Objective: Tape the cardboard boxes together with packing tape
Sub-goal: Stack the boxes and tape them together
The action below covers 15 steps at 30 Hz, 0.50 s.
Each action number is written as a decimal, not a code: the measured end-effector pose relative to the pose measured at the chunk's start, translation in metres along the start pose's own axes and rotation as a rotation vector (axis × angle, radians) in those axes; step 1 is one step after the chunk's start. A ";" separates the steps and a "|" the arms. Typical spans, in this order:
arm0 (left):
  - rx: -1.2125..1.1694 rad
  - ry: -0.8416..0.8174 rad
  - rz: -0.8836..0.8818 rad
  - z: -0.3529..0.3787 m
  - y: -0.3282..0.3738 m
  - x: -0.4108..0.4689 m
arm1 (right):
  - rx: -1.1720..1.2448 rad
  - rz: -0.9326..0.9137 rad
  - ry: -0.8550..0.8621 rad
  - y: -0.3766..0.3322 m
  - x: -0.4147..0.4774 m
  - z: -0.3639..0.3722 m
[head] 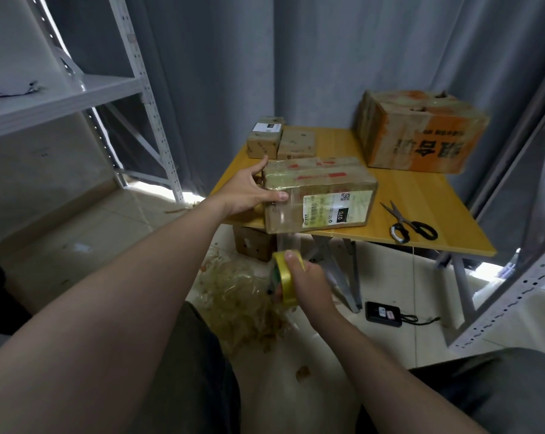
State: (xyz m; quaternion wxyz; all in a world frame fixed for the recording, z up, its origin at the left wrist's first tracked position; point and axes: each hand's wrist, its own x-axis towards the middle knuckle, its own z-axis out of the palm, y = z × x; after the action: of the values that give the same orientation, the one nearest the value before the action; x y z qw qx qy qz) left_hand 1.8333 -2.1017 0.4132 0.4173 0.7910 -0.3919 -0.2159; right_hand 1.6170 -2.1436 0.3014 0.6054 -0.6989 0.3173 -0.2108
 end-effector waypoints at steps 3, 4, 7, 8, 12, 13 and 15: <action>0.018 0.017 -0.014 -0.001 0.005 -0.002 | -0.005 0.063 0.035 0.001 0.003 0.002; 0.011 0.025 -0.022 -0.002 0.007 -0.002 | 0.042 0.059 0.041 -0.002 0.002 0.003; 0.021 0.038 -0.055 -0.002 0.015 -0.004 | 0.121 0.051 0.041 -0.014 0.000 0.004; 0.045 0.037 -0.073 -0.003 0.018 -0.005 | 0.137 0.046 0.031 -0.016 -0.001 0.004; 0.031 0.030 -0.125 -0.004 0.025 -0.010 | 0.149 0.009 0.029 -0.023 0.000 0.001; 0.023 0.016 -0.134 -0.004 0.027 -0.012 | 0.151 -0.007 0.031 -0.025 0.000 -0.001; 0.010 -0.015 -0.159 -0.007 0.031 -0.015 | 0.148 -0.027 0.040 -0.029 -0.001 -0.004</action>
State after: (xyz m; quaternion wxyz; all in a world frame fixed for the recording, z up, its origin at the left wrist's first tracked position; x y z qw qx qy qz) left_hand 1.8152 -2.0967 0.4435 0.3919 0.8201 -0.3321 -0.2522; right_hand 1.6188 -2.1436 0.3302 0.6459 -0.6523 0.3032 -0.2557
